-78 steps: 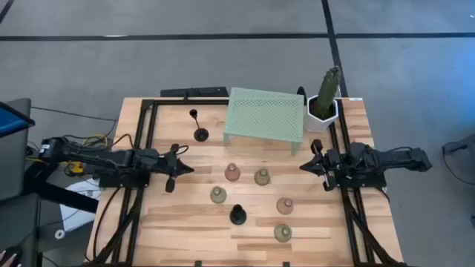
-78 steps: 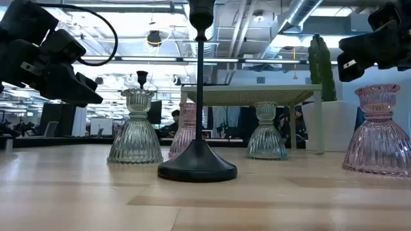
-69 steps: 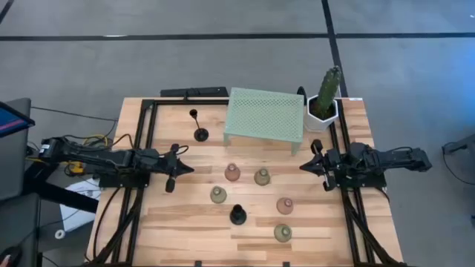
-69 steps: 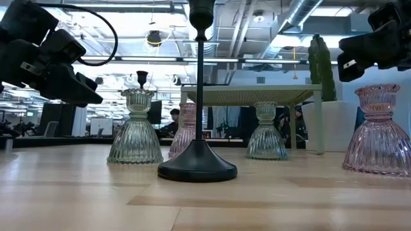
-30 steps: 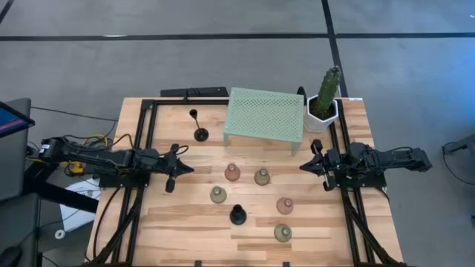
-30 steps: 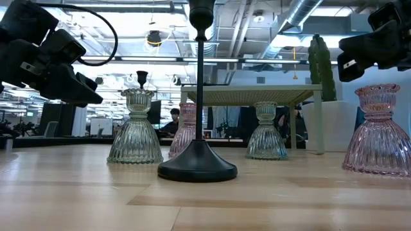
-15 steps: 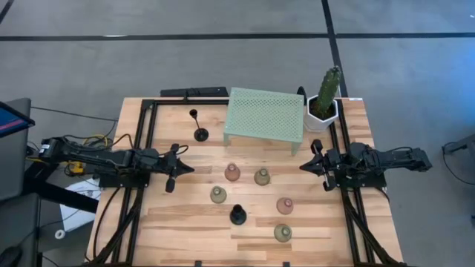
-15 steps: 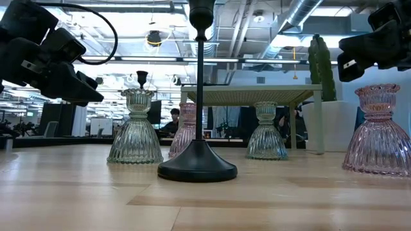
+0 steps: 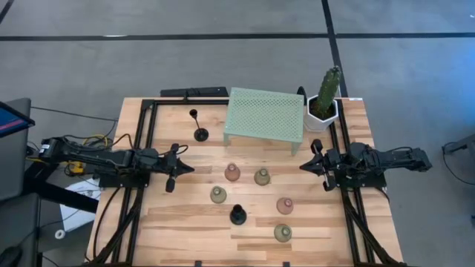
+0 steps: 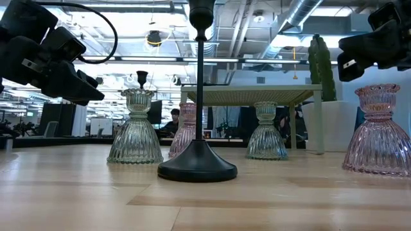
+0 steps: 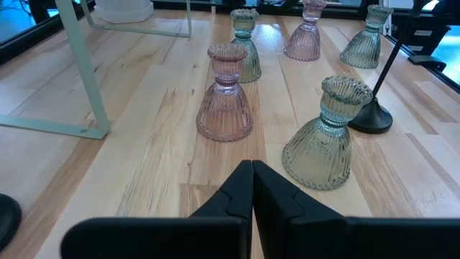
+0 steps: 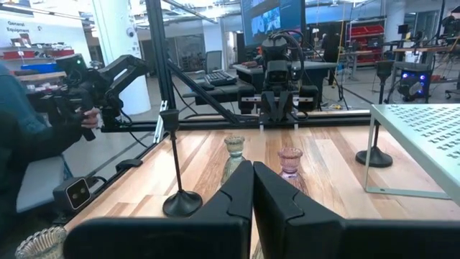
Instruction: Pick & Place candle stick holders
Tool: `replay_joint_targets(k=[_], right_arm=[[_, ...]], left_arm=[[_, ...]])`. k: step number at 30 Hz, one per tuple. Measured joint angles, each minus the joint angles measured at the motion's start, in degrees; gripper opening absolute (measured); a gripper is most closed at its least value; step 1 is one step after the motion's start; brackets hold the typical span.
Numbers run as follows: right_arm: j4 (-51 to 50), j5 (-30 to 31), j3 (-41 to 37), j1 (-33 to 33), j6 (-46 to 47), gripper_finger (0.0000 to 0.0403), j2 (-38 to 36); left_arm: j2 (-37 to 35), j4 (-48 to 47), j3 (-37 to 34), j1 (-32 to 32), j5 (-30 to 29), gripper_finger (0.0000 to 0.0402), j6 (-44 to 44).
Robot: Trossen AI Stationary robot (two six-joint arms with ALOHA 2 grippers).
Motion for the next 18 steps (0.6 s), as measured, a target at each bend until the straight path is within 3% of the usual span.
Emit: replay_joint_targets(k=[18], right_arm=[[0.0, 0.0, 0.0, 0.0, -0.9, 0.0000, 0.0]], left_arm=[[0.0, 0.2, 0.0, 0.0, 0.0, 0.0006, 0.0]])
